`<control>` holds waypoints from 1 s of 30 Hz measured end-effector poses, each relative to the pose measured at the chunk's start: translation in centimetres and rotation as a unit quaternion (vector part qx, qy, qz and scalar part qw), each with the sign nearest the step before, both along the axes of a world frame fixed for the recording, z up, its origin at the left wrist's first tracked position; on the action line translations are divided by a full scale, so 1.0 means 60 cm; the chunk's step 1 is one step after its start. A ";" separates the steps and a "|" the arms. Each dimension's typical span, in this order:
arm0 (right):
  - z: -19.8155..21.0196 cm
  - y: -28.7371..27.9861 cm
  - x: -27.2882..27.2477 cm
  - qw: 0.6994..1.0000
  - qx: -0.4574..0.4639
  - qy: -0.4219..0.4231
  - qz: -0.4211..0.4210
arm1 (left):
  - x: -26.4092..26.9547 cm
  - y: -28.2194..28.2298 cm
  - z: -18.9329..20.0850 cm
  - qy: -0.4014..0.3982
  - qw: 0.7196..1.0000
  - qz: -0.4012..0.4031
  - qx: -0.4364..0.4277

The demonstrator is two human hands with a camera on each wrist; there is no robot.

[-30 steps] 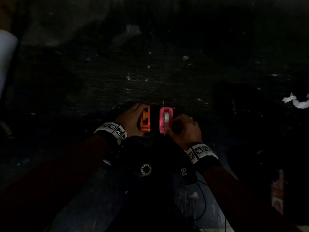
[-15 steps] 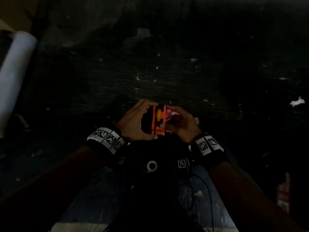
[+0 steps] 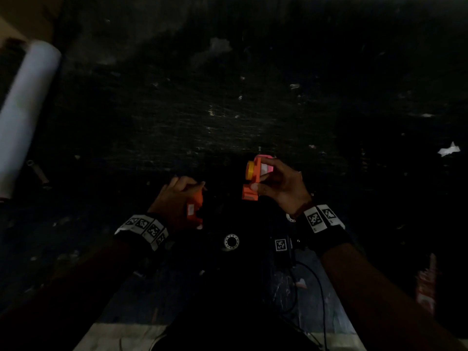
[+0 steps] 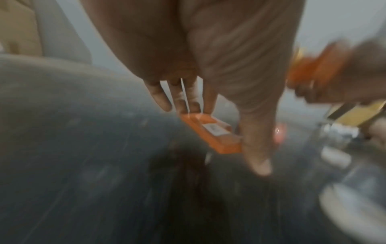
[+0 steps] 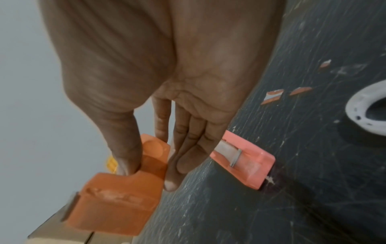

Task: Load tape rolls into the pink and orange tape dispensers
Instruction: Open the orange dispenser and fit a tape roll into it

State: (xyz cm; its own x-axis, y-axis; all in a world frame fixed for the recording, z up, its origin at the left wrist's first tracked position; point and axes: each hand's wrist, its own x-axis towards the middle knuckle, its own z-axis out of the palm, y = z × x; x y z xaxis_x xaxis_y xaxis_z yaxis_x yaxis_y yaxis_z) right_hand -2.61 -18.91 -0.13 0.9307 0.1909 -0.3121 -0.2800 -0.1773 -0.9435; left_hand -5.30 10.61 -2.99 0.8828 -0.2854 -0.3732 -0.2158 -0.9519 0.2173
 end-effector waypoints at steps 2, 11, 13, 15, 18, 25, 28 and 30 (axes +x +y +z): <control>-0.001 0.000 -0.004 1.000 -0.006 -0.007 0.006 | -0.011 -0.002 -0.008 0.025 0.999 0.004 0.039; 0.000 0.000 -0.012 0.999 -0.003 -0.010 0.035 | -0.011 -0.025 0.027 -0.005 0.948 0.077 -0.310; 0.003 0.002 -0.015 0.999 -0.002 -0.012 0.044 | -0.003 -0.059 0.057 0.015 0.911 0.108 -0.397; 0.007 0.006 -0.018 0.999 0.007 -0.009 0.048 | 0.006 -0.092 0.081 0.024 0.896 0.108 -0.431; 0.009 0.008 -0.024 0.998 0.018 -0.010 0.060 | 0.016 -0.123 0.091 0.052 0.872 0.136 -0.467; -0.009 -0.008 -0.031 0.999 0.027 -0.002 0.019 | 0.010 -0.116 0.072 0.020 0.851 0.217 -0.478; -0.020 -0.022 -0.036 1.000 -0.013 -0.017 0.005 | -0.005 -0.096 0.045 -0.014 0.931 0.153 -0.330; -0.021 -0.026 -0.041 0.999 -0.026 -0.026 -0.004 | -0.017 -0.096 0.033 0.020 0.967 0.089 -0.236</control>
State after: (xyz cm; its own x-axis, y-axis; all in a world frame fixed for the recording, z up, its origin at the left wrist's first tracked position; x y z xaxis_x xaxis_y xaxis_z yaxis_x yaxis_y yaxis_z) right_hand -5.08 -20.47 -1.39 0.9470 0.1686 -0.2733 -0.2333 -0.2239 -0.9463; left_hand -6.34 4.84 -1.03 0.9211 -0.2772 -0.2734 -0.0399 -0.7657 0.6420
